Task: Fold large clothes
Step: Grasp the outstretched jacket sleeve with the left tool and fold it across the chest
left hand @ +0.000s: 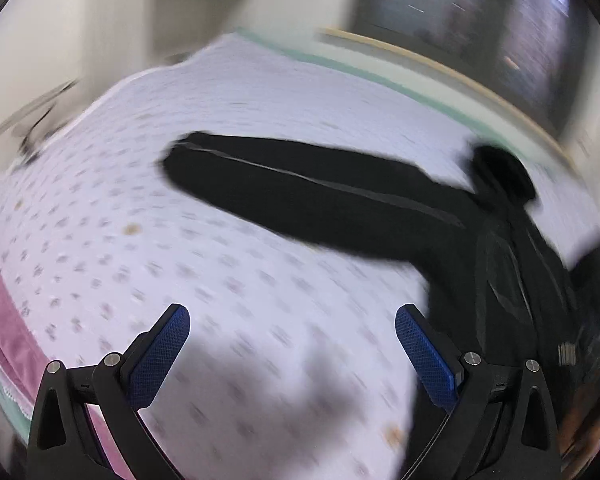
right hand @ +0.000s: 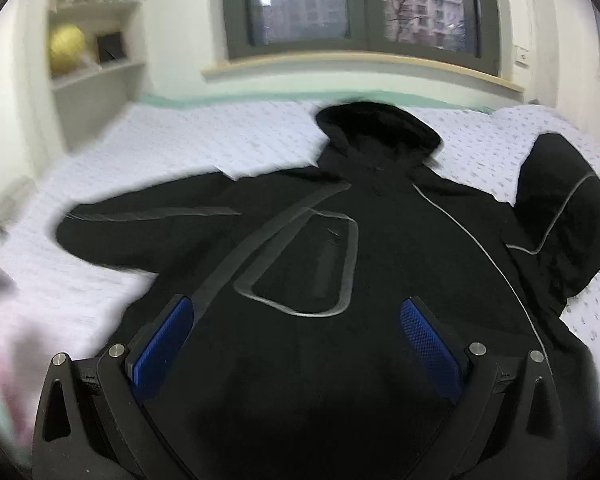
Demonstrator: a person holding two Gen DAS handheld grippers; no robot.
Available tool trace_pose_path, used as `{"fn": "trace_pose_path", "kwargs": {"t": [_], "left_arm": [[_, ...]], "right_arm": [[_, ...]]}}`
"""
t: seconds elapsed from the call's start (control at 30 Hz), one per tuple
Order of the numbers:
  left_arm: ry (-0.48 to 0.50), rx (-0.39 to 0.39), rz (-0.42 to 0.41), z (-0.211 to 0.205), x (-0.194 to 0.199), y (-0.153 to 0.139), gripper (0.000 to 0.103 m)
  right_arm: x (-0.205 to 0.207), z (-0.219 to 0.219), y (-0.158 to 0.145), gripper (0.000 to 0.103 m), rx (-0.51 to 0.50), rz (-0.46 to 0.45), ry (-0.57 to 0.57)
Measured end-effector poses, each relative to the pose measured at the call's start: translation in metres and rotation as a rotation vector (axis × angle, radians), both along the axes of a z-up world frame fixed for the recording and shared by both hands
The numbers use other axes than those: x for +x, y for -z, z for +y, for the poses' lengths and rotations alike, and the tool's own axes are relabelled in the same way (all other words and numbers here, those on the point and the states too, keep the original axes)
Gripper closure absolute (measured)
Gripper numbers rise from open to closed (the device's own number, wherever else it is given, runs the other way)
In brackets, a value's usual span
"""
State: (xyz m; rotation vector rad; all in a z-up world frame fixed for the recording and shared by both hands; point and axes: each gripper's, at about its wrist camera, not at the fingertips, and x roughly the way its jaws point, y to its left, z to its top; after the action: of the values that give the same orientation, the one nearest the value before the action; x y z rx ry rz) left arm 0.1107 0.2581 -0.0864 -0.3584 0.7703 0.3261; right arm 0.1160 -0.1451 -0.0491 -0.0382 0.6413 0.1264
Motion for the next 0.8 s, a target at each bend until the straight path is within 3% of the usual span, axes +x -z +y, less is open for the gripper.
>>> {"fn": "trace_pose_path", "kwargs": {"t": [0.07, 0.13, 0.2, 0.3, 0.53, 0.63, 0.67, 0.73, 0.77, 0.8], "left_arm": [[-0.063, -0.056, -0.036, 0.038, 0.015, -0.001, 0.001], [-0.117, -0.06, -0.074, 0.07, 0.036, -0.003, 0.001], [-0.136, -0.078, -0.079, 0.095, 0.059, -0.003, 0.001], [-0.148, -0.179, -0.106, 0.13, 0.098, 0.006, 0.001], [-0.247, -0.357, -0.104, 0.186, 0.159, 0.101, 0.005], [-0.233, -0.25, -0.161, 0.174, 0.162, 0.114, 0.007], [-0.199, -0.224, -0.167, 0.167, 0.165, 0.111, 0.011], [-0.151, -0.226, -0.185, 0.164, 0.17, 0.11, 0.046], [-0.15, -0.229, -0.195, 0.166, 0.171, 0.111, 0.051], [-0.141, -0.24, -0.21, 0.168, 0.171, 0.112, 0.067]], "right_arm": [[0.018, -0.001, 0.039, 0.003, -0.047, 0.076, 0.021], [0.028, 0.001, 0.067, 0.003, -0.04, 0.149, 0.006], [0.028, 0.004, 0.071, 0.003, -0.062, 0.133, 0.011], [0.029, 0.009, 0.073, 0.001, -0.07, 0.122, -0.01], [0.035, 0.002, 0.073, 0.0, -0.023, 0.133, -0.02], [0.033, 0.005, 0.074, 0.0, -0.031, 0.133, -0.021], [0.034, 0.005, 0.075, 0.0, -0.031, 0.134, -0.021], [0.033, 0.004, 0.075, 0.0, -0.029, 0.132, -0.02], [0.033, 0.004, 0.075, 0.0, -0.029, 0.132, -0.02], [0.033, 0.005, 0.075, 0.0, -0.03, 0.132, -0.02]]}}
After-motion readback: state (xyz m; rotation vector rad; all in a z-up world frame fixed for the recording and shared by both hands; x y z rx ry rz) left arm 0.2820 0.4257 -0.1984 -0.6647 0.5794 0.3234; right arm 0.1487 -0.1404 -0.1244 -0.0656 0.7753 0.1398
